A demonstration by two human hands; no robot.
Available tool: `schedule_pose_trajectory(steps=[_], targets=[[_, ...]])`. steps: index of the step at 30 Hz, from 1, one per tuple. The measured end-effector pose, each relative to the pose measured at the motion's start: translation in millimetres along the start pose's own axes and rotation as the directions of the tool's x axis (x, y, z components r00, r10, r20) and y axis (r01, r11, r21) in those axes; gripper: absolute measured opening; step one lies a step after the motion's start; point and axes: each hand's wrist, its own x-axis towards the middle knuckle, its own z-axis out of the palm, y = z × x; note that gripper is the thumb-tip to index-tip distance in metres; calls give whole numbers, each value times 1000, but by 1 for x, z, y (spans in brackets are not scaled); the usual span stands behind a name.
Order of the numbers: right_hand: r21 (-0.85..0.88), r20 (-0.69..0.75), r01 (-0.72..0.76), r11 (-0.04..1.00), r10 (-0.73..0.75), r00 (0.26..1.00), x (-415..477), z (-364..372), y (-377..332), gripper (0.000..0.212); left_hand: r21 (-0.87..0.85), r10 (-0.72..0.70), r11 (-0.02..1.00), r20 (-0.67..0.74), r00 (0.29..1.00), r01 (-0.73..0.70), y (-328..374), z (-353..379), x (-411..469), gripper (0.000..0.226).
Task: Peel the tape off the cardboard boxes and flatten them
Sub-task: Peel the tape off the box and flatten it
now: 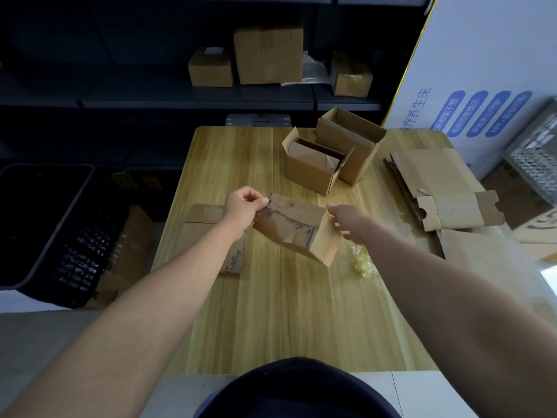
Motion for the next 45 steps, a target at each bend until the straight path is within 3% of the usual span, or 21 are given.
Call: schedule_pose_trajectory(steps=[3, 6, 9, 11, 13, 15, 17, 21, 22, 24, 27, 30, 35, 39, 42, 45], targets=[[-126, 107, 257, 958, -244, 964, -11, 13, -15, 66, 191, 68, 980, -87, 994, -50, -3, 5, 0, 11], [-467, 217, 427, 774, -368, 904, -19, 27, -29, 81, 310, 103, 950, -170, 980, -46, -6, 6, 2, 10], [-739, 270, 431, 518, -357, 894, -22, 40, -40, 101, 358, 124, 933, -236, 964, -32, -10, 6, 1, 11], [-788, 360, 453, 417, -285, 888, -28, 49, -42, 114, 354, 118, 935, -233, 965, -29, -9, 9, 1, 10], [-817, 377, 452, 358, -261, 889, -32, 57, -36, 121, 223, 40, 975, -230, 972, 13, -7, 12, 0, 9], [-829, 325, 429, 359, -314, 892, -33, 61, -27, 126, -21, -115, 993, -216, 970, 113, -3, 13, 0, 12], [-823, 269, 418, 384, -385, 883, -33, 65, -18, 126, -230, -261, 947, -136, 956, 225, -2, 12, -2, 13], [-763, 194, 425, 487, -455, 869, -27, 62, -8, 120, -660, -389, 676, 58, 919, 327, 3, 10, -10, 9], [-743, 192, 436, 509, -461, 866, -25, 59, -5, 117, -683, -364, 656, 87, 927, 321, 2, 11, -10, 7], [-711, 188, 448, 542, -466, 864, -21, 55, -1, 109, -573, -270, 763, 141, 952, 301, 2, 11, -10, 10], [-711, 129, 431, 555, -500, 856, -19, 49, 2, 102, -145, -127, 977, 182, 975, 154, 4, 15, -10, 41], [-725, 118, 431, 537, -519, 846, -19, 43, 2, 102, 102, 3, 995, 139, 990, -17, 7, 22, -9, 36], [-661, 122, 490, 569, -562, 818, -20, 25, -5, 97, -109, 10, 994, 95, 995, 1, 19, 32, -6, 24], [-599, 84, 532, 598, -614, 785, -22, 2, -17, 101, -318, -140, 945, -172, 975, 80, 24, 34, 9, 22], [-591, -7, 502, 632, -626, 780, -22, -25, -17, 108, -487, -253, 870, -300, 920, 80, 22, 27, 21, 24], [-597, -172, 420, 683, -620, 765, -20, -57, -9, 102, -520, -274, 851, -334, 902, 67, 21, 29, 26, 23]])
